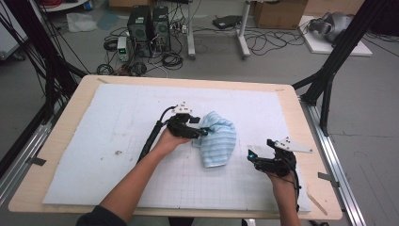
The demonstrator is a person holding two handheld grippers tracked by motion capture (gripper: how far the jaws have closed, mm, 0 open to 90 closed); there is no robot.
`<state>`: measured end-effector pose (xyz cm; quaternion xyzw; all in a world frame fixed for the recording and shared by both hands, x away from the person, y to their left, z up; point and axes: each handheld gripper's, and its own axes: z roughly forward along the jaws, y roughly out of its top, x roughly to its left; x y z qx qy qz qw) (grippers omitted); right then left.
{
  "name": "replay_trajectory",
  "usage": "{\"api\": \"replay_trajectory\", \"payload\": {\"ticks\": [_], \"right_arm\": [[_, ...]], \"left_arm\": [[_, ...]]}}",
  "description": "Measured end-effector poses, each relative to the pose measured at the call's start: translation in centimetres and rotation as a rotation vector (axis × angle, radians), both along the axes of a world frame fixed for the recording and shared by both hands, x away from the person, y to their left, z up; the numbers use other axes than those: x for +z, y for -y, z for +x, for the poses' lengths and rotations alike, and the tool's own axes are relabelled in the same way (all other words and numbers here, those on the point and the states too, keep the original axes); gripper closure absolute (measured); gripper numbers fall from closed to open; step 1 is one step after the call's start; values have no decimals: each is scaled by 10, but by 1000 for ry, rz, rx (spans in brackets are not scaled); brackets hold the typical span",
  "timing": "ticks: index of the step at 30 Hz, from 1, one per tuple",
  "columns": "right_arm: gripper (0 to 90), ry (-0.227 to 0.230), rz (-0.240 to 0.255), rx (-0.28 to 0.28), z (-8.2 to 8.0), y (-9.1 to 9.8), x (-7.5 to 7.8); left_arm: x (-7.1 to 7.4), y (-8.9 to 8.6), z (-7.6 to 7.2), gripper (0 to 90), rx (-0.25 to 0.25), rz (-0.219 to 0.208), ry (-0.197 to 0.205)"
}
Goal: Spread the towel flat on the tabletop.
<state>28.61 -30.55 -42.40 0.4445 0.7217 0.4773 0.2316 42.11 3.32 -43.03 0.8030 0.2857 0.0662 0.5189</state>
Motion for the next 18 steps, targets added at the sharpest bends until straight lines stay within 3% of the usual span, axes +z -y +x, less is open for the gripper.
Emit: {"api": "replay_trajectory", "payload": {"ticks": [2,4,6,8,15,18], "right_arm": [[89,5,3,-2,-1,2,0],[90,4,6,-4,-1,2,0],[89,6,6,-4,-2,3,0],[89,3,9,-5,-2,4,-1],[90,2,13,-2,-2,4,-1],[90,-2,19,-3,-3,3,-1]], "left_arm": [[-3,6,3,428,-4,37,-3],[-4,8,3,473,-3,43,-7],[-5,10,2,603,-24,60,3],[-5,8,1,809,-39,102,33],[0,-19,4,828,24,53,15],[5,-36,4,829,41,76,9]]}}
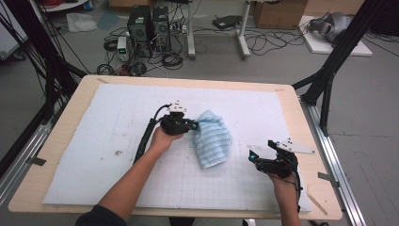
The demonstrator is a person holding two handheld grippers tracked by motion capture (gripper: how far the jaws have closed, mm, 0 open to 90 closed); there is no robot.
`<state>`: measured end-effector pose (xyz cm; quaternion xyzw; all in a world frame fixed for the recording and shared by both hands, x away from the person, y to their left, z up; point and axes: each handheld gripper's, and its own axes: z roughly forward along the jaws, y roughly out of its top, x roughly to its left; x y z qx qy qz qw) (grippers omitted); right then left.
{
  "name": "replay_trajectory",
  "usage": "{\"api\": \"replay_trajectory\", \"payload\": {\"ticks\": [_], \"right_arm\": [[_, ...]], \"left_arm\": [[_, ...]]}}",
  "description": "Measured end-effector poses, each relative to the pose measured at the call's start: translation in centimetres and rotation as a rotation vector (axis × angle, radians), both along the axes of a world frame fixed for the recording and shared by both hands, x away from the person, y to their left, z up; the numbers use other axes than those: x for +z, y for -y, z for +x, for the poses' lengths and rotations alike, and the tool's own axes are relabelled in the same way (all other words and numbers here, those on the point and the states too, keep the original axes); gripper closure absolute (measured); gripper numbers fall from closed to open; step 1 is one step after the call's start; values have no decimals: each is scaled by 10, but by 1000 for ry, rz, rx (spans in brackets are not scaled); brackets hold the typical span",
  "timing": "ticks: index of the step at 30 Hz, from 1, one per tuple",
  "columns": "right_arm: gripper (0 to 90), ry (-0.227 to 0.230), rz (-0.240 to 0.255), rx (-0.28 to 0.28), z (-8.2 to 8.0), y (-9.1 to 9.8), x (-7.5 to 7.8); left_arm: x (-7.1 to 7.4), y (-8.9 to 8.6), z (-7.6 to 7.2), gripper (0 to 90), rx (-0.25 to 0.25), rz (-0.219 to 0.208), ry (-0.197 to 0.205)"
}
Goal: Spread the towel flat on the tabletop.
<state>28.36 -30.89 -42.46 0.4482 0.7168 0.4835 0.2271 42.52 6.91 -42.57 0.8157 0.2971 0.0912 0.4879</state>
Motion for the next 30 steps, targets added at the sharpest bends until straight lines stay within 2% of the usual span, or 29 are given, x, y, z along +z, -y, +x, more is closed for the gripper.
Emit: {"api": "replay_trajectory", "payload": {"ticks": [2,5,6,7,8,9,10,14,20,26,27,30], "right_arm": [[90,0,-3,4,0,-1,0],[90,-2,-1,8,0,-2,-1],[90,-2,-3,9,0,-2,0],[90,-3,-1,10,1,-3,-1],[90,-3,-1,10,1,-3,-1],[90,-8,-1,12,1,-4,-1],[90,-8,-1,12,1,-4,-1],[90,-12,-4,20,1,-7,-1],[90,-16,-20,37,4,-14,-2],[90,-24,2,50,4,-17,-2],[90,-15,-6,56,5,-19,-2],[90,-27,-3,66,6,-22,-2]], "left_arm": [[5,-13,-1,830,14,-4,0],[13,-35,-5,830,45,-17,32],[14,-43,-7,830,62,-34,40],[14,-59,-12,831,88,-43,51],[14,-59,-12,831,88,-43,51],[14,-73,-16,831,107,-48,53],[14,-73,-16,831,107,-48,53],[16,-100,-28,831,142,-67,75],[13,-126,-47,831,164,-91,91],[13,-155,-64,830,208,-142,130],[13,-158,-67,829,213,-150,133],[11,-166,-72,828,225,-166,144]]}}
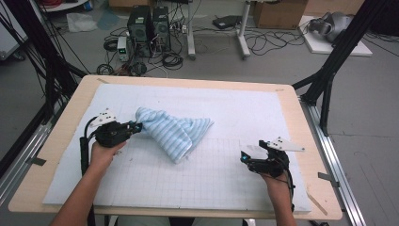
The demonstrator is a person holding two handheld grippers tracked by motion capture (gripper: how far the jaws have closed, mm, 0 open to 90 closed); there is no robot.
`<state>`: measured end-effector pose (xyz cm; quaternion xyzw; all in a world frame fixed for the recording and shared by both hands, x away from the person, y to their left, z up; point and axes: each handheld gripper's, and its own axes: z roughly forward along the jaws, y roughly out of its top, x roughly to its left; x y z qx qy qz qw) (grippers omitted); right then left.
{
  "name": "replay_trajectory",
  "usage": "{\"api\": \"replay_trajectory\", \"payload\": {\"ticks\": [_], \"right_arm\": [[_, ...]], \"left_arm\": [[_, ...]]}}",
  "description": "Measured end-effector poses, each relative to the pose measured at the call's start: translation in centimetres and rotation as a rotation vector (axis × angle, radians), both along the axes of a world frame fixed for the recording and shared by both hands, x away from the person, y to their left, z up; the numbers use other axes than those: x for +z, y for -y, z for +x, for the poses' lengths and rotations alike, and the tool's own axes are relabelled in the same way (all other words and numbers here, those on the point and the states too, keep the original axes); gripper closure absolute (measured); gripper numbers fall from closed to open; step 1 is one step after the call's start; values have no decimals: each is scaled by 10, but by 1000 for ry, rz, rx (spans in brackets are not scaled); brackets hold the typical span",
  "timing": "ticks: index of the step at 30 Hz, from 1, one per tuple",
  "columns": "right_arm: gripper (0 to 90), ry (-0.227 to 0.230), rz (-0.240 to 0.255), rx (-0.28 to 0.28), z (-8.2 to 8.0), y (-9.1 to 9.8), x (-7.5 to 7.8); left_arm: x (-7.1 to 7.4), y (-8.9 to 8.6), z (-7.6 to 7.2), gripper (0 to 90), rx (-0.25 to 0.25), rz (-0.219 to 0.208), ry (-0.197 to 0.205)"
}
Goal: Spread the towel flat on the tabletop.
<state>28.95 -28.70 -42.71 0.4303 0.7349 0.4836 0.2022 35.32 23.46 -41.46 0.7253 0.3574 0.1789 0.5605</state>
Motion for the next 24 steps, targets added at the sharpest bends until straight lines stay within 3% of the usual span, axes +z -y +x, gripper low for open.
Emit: {"api": "replay_trajectory", "payload": {"ticks": [6,12,15,18,24], "right_arm": [[89,-14,27,42,8,-16,4],[89,-35,49,81,33,-43,7],[91,-49,21,148,56,-78,11],[212,-38,-16,237,70,-108,15],[237,-39,-132,268,100,-147,12]], "left_arm": [[-5,-6,-3,826,-5,-5,-1],[-8,-3,-2,822,-13,7,7],[-8,-3,-1,821,-14,3,9],[-8,-4,-1,820,-11,-8,11],[-8,-5,-1,820,-12,-17,12]]}}
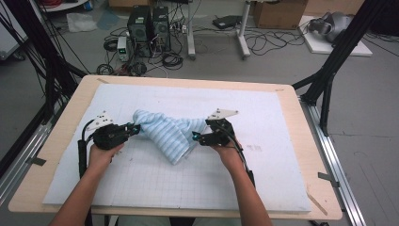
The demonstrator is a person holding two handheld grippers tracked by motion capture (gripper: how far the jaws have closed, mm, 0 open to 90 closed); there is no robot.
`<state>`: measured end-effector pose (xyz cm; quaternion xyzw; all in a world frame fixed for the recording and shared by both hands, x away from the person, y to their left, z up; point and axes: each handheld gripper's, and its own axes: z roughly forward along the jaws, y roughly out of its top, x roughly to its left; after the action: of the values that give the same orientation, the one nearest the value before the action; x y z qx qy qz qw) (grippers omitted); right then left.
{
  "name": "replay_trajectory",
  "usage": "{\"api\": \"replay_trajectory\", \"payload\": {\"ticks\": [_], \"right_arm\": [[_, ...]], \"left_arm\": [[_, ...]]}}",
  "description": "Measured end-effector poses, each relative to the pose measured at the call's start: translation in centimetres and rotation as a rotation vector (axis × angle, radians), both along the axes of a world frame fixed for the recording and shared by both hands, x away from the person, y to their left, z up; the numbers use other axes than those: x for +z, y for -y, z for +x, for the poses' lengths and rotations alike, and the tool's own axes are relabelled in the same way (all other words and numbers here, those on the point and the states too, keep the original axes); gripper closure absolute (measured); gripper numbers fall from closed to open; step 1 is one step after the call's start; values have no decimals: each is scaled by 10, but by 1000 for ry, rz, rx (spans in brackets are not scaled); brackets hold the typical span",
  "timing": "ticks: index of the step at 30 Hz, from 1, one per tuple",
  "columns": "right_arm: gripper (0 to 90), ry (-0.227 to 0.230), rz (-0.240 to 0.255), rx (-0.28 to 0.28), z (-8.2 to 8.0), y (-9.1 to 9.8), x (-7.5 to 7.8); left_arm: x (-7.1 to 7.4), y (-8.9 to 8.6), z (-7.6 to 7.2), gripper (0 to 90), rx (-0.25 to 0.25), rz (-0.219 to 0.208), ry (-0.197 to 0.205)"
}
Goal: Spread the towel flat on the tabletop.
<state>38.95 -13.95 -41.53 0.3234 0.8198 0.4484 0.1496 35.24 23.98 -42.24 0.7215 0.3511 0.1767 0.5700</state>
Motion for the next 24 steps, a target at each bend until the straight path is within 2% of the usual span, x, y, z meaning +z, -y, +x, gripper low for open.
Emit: {"api": "replay_trajectory", "payload": {"ticks": [1,2,4,5,6,8,9,10,11,12,13,14,16,17,18,20,24], "right_arm": [[235,-19,-11,-1,13,-8,-5],[235,-19,-11,-1,13,-8,-5],[229,-79,-13,21,26,-14,-12],[228,-130,-10,49,36,-20,-20],[228,-130,-10,49,36,-20,-20],[304,-172,-46,83,45,-31,-30],[304,-172,-46,83,45,-31,-30],[370,-172,-47,100,45,-33,-32],[513,-170,-38,118,46,-34,-32],[637,-195,-14,151,46,-34,-32],[692,-228,-5,153,43,-36,-31],[692,-228,-5,153,43,-36,-31],[730,-261,1,171,41,-36,-29],[738,-308,10,230,35,-37,-28],[738,-308,10,230,35,-37,-28],[737,-336,20,280,26,-39,-29],[737,-408,63,422,4,-47,-31]], "left_arm": [[0,0,0,820,0,0,3],[0,0,0,820,1,0,2],[0,-1,0,820,1,-9,-1],[0,-1,0,820,2,-6,-2],[0,-1,0,820,3,-8,0],[0,-1,0,820,4,-10,2],[0,-1,0,820,3,-9,2],[0,-1,0,820,5,-8,5],[0,-1,0,820,7,-9,4],[1,-2,0,820,9,-14,7],[1,-3,0,820,13,-18,9],[1,-3,0,820,17,-22,8],[3,-5,0,820,20,-22,10],[5,-7,-1,820,26,-27,24],[7,-8,-1,820,25,-34,29],[11,-10,-1,820,29,-36,37],[13,-12,-1,820,34,-46,44]]}}
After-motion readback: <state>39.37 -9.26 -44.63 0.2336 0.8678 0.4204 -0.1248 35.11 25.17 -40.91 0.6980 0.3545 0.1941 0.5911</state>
